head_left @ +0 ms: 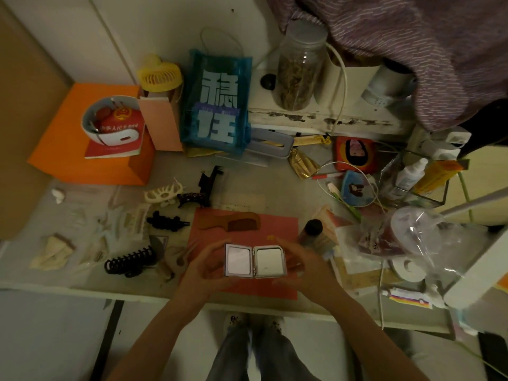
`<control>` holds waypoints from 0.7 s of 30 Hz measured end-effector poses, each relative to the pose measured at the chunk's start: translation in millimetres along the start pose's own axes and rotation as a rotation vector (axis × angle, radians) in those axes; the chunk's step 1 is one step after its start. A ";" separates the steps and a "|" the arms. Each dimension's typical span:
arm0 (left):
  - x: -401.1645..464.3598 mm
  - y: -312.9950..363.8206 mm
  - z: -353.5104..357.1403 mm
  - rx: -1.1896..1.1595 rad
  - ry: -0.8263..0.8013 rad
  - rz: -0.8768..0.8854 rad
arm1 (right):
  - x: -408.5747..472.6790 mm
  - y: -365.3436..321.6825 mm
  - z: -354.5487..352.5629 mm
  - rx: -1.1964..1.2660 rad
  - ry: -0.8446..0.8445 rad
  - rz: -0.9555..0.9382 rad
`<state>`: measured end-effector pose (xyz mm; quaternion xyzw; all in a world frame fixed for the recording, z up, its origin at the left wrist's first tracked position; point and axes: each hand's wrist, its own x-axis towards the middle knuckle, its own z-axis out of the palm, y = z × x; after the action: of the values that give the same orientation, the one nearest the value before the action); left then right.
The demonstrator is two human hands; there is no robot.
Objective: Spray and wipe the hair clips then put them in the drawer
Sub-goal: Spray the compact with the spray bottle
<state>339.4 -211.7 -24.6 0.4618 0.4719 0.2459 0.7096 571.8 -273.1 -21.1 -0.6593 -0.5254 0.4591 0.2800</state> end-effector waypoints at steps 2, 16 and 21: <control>-2.1 -4.1 -3.8 0.017 0.014 -0.007 | 3.0 2.9 4.0 0.010 -0.021 0.027; 35.0 -53.4 -23.4 0.431 0.227 -0.106 | 49.9 38.7 50.2 -0.010 -0.046 0.035; 51.6 -68.9 -29.4 0.373 0.213 -0.170 | 63.0 55.8 62.4 -0.047 -0.016 0.066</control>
<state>329.4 -189.9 -112.3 0.5149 0.6186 0.1413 0.5764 541.6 -236.6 -114.5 -0.6792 -0.5160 0.4609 0.2450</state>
